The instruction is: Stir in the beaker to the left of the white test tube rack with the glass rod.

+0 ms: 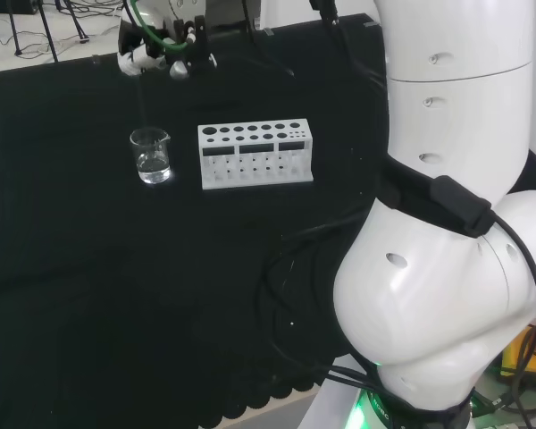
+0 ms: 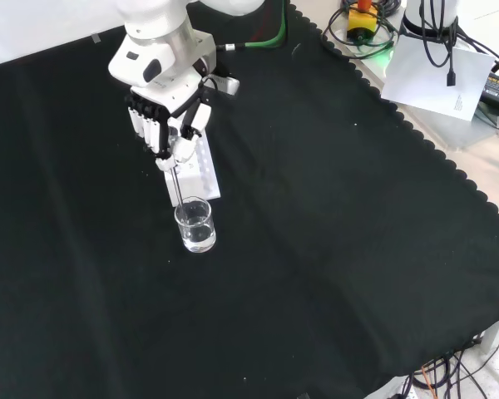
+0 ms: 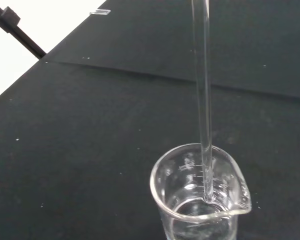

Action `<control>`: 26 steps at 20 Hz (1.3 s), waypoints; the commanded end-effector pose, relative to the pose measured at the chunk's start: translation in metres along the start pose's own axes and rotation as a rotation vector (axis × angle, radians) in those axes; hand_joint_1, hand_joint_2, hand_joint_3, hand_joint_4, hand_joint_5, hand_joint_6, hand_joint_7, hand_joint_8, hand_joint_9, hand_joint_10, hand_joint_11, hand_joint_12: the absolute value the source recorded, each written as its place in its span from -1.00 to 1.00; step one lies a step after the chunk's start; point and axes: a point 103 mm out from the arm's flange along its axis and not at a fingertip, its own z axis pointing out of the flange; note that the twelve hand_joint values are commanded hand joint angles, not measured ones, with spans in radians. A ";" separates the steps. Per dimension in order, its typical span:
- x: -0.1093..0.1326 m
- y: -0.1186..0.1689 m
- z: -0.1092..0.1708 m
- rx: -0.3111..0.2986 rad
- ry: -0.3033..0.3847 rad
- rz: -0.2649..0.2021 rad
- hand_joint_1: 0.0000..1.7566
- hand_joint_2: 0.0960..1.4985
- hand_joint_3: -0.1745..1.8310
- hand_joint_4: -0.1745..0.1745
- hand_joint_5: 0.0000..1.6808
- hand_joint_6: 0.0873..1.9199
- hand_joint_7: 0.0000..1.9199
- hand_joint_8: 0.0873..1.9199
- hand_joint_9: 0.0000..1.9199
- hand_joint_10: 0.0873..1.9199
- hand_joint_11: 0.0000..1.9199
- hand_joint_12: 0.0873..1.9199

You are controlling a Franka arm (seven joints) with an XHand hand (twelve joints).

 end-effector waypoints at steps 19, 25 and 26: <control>0.026 0.000 0.013 0.018 0.004 -0.055 0.49 0.45 -0.96 -1.00 0.40 -0.69 0.19 0.06 0.62 -0.06 0.41 0.05; 0.003 -0.003 0.007 0.011 -0.001 -0.025 0.49 0.44 -0.96 -1.00 0.40 -0.68 0.19 0.06 0.62 -0.06 0.41 0.05; 0.000 -0.006 0.006 0.011 -0.005 -0.018 0.49 0.44 -0.96 -1.00 0.40 -0.68 0.19 0.06 0.62 -0.06 0.41 0.05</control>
